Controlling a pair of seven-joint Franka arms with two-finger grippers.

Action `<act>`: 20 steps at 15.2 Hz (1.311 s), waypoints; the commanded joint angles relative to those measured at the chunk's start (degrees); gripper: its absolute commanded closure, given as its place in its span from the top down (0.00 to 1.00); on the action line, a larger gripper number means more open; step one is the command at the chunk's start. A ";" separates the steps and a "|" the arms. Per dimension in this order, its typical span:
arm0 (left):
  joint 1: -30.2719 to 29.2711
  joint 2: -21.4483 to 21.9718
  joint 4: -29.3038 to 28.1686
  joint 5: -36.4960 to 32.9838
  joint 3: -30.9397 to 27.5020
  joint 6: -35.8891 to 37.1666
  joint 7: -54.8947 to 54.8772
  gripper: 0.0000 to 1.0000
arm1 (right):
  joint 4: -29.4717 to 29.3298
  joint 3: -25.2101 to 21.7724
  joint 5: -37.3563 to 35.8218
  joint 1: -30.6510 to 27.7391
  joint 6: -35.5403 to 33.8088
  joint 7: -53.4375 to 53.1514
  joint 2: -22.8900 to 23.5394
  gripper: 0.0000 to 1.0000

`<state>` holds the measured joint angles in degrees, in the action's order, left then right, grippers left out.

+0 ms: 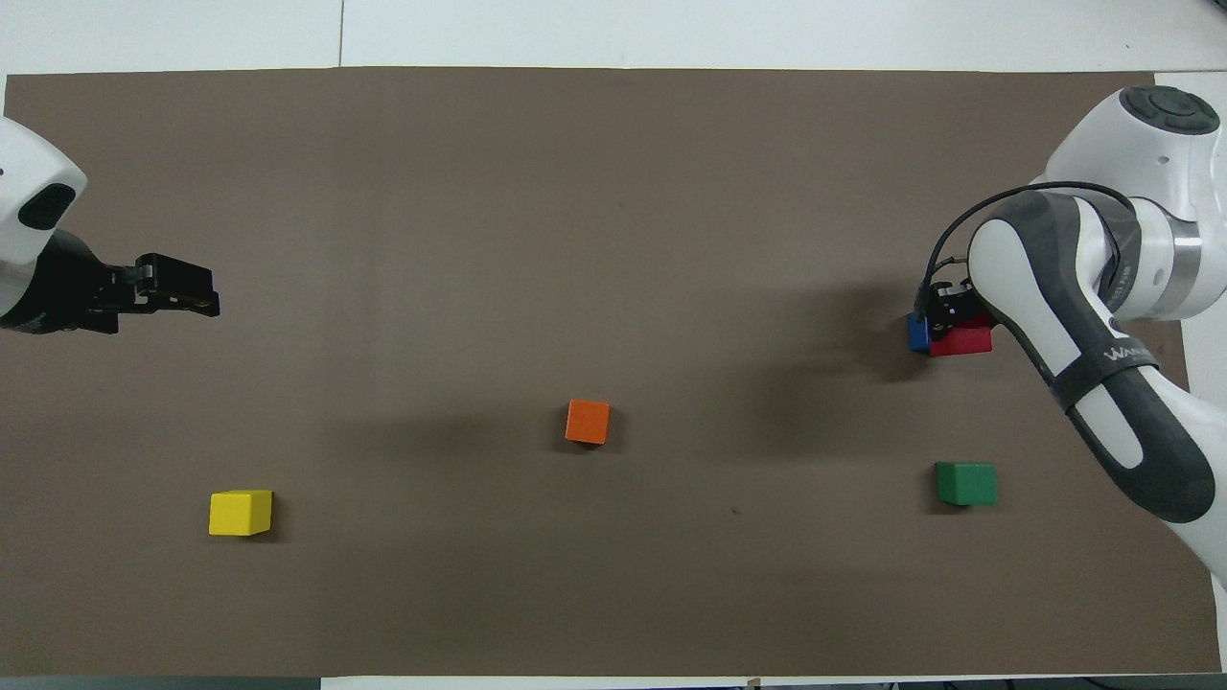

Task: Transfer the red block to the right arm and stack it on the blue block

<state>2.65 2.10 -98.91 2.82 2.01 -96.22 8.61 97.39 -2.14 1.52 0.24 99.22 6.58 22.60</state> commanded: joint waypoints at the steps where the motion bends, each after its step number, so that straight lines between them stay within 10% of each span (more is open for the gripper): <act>1: -0.10 1.15 -0.84 0.96 -0.25 0.68 -0.44 1.00 | 0.96 0.64 1.20 -0.86 3.96 -0.96 1.84 0.36; 7: -0.10 1.15 -0.84 0.96 -0.25 0.68 -0.44 1.00 | 1.05 0.64 1.29 -1.21 4.31 -0.96 1.84 0.99; 13: -0.10 1.15 -0.84 0.96 -0.25 0.68 -0.44 1.00 | -0.44 0.73 1.29 -2.00 1.69 -0.96 0.62 1.00; 20: -0.10 1.15 -0.84 0.96 -0.25 0.68 -0.44 1.00 | -1.59 0.64 -2.66 0.11 -2.81 5.87 -14.48 1.00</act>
<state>2.65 2.10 -98.91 2.82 2.01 -96.18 8.61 94.61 -1.71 0.09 0.83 96.75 8.10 13.96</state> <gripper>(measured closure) 0.000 0.000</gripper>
